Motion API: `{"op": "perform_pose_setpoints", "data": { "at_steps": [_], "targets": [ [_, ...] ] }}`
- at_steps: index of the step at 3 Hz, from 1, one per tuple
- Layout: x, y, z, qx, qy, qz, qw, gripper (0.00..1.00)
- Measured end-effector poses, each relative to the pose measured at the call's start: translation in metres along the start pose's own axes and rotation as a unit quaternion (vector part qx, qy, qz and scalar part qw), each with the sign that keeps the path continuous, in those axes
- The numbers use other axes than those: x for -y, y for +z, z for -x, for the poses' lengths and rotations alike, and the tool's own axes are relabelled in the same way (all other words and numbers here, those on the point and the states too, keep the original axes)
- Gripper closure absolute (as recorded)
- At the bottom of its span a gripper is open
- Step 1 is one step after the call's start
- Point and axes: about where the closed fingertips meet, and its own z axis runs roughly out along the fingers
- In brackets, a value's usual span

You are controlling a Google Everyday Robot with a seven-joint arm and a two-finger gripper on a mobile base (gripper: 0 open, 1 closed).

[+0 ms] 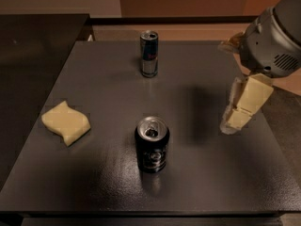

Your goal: Move pepsi can near redbull can

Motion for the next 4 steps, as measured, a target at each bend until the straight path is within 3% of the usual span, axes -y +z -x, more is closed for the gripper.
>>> {"op": "perform_pose_setpoints", "data": {
  "at_steps": [1,2,4],
  "targets": [
    [-0.019,0.022,0.032,0.046,-0.027,0.028,0.9982,0.00],
    [-0.043,0.038,0.053,0.074,-0.056,0.061,0.9938,0.00],
    [-0.089,0.064,0.073,0.102,-0.093,0.108,0.9844,0.00]
  ]
}}
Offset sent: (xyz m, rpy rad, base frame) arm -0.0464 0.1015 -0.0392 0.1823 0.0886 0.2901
